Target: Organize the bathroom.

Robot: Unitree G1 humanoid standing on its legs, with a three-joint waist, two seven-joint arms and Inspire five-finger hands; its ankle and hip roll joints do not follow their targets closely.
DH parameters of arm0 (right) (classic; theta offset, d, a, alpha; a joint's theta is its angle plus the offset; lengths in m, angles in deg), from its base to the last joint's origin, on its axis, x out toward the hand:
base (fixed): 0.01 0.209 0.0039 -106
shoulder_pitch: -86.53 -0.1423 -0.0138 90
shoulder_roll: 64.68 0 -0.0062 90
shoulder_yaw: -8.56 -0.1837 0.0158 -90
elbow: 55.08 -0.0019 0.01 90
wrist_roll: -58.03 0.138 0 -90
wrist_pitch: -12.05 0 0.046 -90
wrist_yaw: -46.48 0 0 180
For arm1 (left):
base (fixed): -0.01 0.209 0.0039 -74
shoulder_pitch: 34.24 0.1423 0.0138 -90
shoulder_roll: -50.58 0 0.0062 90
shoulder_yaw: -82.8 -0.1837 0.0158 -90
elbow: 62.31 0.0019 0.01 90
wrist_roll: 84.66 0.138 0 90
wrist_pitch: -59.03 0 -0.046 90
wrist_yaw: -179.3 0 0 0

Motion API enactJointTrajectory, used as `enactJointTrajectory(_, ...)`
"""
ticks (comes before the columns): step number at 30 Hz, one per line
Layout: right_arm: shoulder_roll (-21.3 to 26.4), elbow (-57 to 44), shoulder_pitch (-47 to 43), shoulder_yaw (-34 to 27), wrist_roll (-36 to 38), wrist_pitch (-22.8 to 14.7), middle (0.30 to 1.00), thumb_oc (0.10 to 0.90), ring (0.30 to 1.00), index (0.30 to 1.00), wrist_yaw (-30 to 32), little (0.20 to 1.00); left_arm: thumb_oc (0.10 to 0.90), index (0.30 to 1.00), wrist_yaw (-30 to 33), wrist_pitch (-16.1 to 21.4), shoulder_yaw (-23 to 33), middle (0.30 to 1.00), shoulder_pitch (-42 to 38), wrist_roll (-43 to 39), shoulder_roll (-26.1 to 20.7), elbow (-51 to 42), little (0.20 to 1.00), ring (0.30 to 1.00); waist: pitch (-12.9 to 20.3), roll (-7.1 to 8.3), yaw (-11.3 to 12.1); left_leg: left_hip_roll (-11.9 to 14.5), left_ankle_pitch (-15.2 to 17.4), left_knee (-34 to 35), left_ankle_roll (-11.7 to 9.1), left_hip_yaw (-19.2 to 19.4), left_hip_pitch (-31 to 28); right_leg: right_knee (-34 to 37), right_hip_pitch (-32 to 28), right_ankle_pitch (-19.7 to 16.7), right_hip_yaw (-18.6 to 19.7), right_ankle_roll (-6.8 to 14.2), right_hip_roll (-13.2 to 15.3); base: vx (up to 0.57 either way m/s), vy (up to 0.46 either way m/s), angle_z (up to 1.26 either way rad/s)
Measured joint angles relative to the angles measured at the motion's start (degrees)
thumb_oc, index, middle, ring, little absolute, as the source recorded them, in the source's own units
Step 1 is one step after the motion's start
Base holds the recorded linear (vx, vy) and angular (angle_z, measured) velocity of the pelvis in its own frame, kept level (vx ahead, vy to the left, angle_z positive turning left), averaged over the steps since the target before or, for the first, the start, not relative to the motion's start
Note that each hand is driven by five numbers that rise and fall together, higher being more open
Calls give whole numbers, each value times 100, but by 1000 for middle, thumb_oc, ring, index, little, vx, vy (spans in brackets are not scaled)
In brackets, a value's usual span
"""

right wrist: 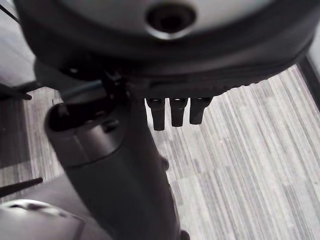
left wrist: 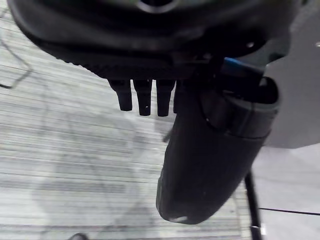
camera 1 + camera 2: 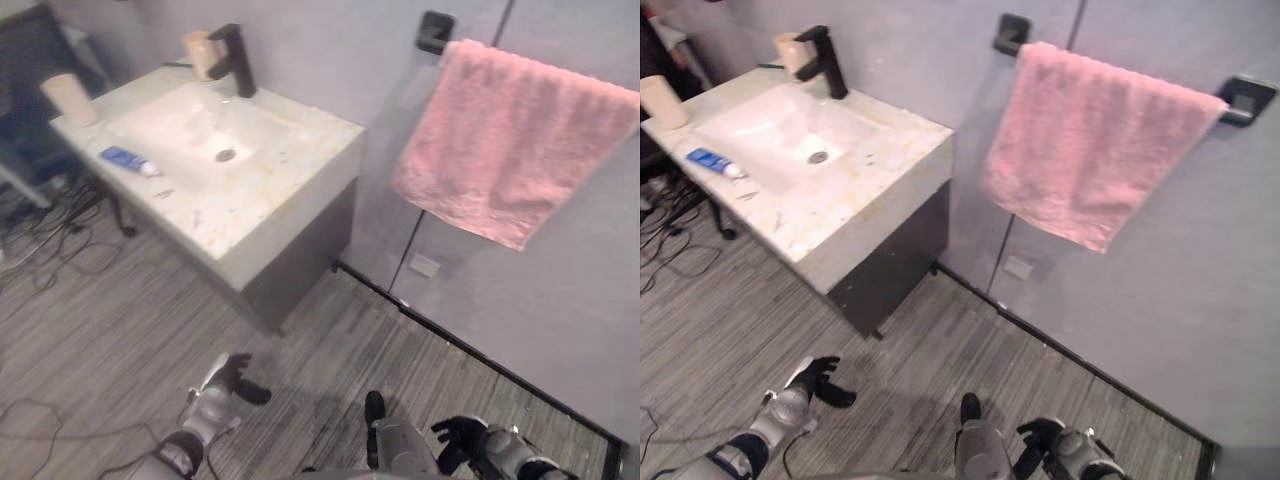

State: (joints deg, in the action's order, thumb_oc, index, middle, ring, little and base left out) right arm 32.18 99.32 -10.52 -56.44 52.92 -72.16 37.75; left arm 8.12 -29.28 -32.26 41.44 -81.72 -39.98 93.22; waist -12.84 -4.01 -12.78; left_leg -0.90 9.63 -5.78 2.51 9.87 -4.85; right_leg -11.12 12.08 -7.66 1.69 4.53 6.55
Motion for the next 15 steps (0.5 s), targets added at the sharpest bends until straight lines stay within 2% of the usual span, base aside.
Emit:
enactJointTrajectory(1, -106, 117, 79, -25, -10, 19, 900, 800, 900, 900, 65, 900, 800, 900, -86, -105, -78, 900, 35, 86, -68, 39, 900, 900, -58, -55, -118, 14, -83, -78, 38, -303, 141, -63, -52, 67, 565, 129, -77, -300, -34, 144)
enactJointTrajectory(2, -161, 188, 104, -20, -17, 14, 900, 800, 900, 900, 64, 900, 800, 900, -114, -130, -135, 900, 87, 144, -122, 60, 900, 900, -89, -105, -119, 27, -119, -81, 58, -403, 190, -110, -98, 144, 672, 214, -114, -269, -56, 109)
enactJointTrajectory(3, -273, 348, 96, -23, -20, 9, 900, 800, 900, 900, 72, 900, 800, 900, -137, -182, -202, 900, 163, 176, -202, 149, 900, 900, -99, -123, -22, 10, -150, -96, 60, -445, 261, -232, -177, 133, 793, 261, -122, -248, -71, 50)
enactJointTrajectory(4, -305, 424, 65, -23, -26, -1, 900, 800, 900, 900, 69, 900, 800, 900, -141, -206, -217, 900, 169, 174, -212, 246, 900, 900, -127, -147, 78, -2, -153, -131, 60, -466, 317, -310, -148, 154, 830, 278, -103, -295, -142, 47)
enactJointTrajectory(6, -307, 572, -23, -38, -47, -29, 900, 800, 900, 900, 70, 900, 800, 900, -137, -231, -232, 900, 165, 169, -178, 366, 900, 900, -231, -309, 113, 15, -172, -236, 86, -705, 413, -685, -57, 266, 948, 253, -124, -228, -224, 66)
enactJointTrajectory(7, -309, 588, -66, -24, -117, -4, 900, 800, 900, 900, 60, 900, 800, 900, -111, -269, -238, 900, 189, 171, -161, 371, 900, 900, -229, -363, 221, 52, -247, -241, 87, -874, 434, -1088, -52, 727, 967, 248, -109, -189, -250, 66)
enactJointTrajectory(8, -309, 587, -96, 1, -122, 1, 900, 800, 900, 900, 59, 900, 800, 900, -99, -311, -230, 900, 189, 171, -147, 377, 900, 900, -218, -376, 287, 71, -283, -235, 93, -887, 441, -1271, -80, 931, 957, 282, -89, -225, -313, 59)
enactJointTrajectory(9, -272, 608, -199, 201, -319, 32, 900, 800, 900, 900, 70, 900, 800, 900, -70, -351, -231, 900, 194, 173, -126, 376, 900, 900, -179, -391, 490, 178, -343, -185, 20, -898, 433, -1610, -224, 1272, 953, 410, -55, -172, -235, 28)
enactJointTrajectory(10, -250, 697, -248, 273, -369, 83, 900, 800, 900, 900, 61, 900, 800, 900, -61, -353, -227, 900, 217, 174, -152, 376, 900, 900, -162, -350, 683, 265, -386, -170, -48, -907, 442, -1527, -432, 1393, 916, 513, 8, -224, -269, 14)
enactJointTrajectory(11, -252, 737, -257, 272, -371, 132, 900, 800, 900, 900, 63, 900, 800, 900, -46, -356, -225, 900, 276, 174, -192, 376, 900, 900, -128, -260, 782, 298, -405, -166, -79, -888, 456, -1354, -575, 1390, 886, 511, 84, -241, -230, -10)
enactJointTrajectory(12, -264, 739, -261, 293, -376, 150, 900, 800, 900, 900, 55, 900, 800, 900, -14, -376, -224, 900, 401, 171, -264, 376, 900, 900, -35, -74, 863, 281, -434, -146, -140, -825, 477, -931, -774, 1138, 752, 491, 191, -270, -239, -41)
enactJointTrajectory(13, -296, 729, -336, 407, -401, 137, 900, 800, 900, 900, 67, 900, 800, 900, 87, -428, -199, 900, 598, 162, -332, 381, 900, 900, 100, 146, 954, 350, -473, -143, -238, -687, 590, -212, -1017, 1123, 583, 546, 183, -255, -227, -75)
enactJointTrajectory(15, -300, 576, -583, 498, -415, 29, 900, 800, 900, 900, 65, 900, 800, 900, 162, -420, -69, 900, 804, 79, -349, 385, 900, 900, 170, 340, 958, 581, -526, -251, -347, -471, 807, 385, -1057, 1007, 366, 522, 10, -253, -240, -66)
